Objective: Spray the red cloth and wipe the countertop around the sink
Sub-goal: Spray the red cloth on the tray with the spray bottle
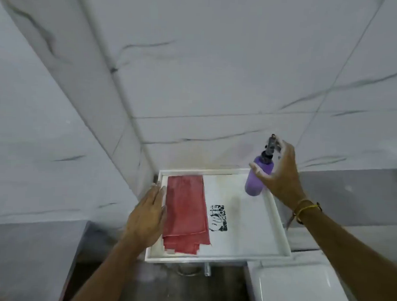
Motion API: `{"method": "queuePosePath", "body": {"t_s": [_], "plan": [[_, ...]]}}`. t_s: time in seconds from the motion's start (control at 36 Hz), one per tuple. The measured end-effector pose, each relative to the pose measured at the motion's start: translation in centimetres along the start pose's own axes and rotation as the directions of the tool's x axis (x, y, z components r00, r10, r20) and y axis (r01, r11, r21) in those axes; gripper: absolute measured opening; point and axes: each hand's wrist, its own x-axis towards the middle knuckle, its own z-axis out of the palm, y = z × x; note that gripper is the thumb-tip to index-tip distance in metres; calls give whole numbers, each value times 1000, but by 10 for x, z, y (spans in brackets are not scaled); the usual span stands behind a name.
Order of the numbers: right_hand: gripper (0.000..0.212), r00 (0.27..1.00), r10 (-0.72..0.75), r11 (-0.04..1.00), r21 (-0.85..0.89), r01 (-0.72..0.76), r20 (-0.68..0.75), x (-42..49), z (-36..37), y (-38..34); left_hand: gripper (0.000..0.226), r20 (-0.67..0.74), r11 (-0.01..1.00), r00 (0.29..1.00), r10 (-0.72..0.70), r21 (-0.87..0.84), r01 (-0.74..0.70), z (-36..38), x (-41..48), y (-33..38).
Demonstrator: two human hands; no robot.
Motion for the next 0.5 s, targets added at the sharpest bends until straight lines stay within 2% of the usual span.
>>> {"method": "queuePosePath", "body": {"t_s": [0.06, 0.14, 0.25, 0.31, 0.36, 0.5], "plan": [[81, 998, -15, 1000, 24, 16, -56, 4, 10, 9, 59, 55, 1000, 998, -25, -12, 26, 15, -1, -6], [68, 992, -16, 999, 34, 20, -123, 14, 25, 22, 63, 109, 996, 991, -79, -24, 82, 35, -5, -17], [50, 971, -36, 999, 28, 44, -235, 24, 36, 24, 78, 88, 995, 996, -21, -94, 29, 47, -8, -27], [46, 958, -34, 997, 50, 51, -286, 25, 44, 24, 73, 67, 992, 998, -12, -123, 21, 53, -8, -29], [47, 941, -2, 997, 72, 28, -337, 24, 51, 23, 69, 41, 988, 999, -20, -151, 26, 57, -9, -30], [59, 923, -7, 998, 58, 32, -386, 23, 57, 30, 87, 28, 983, 1000, 8, -182, -2, 62, -8, -35]]}}
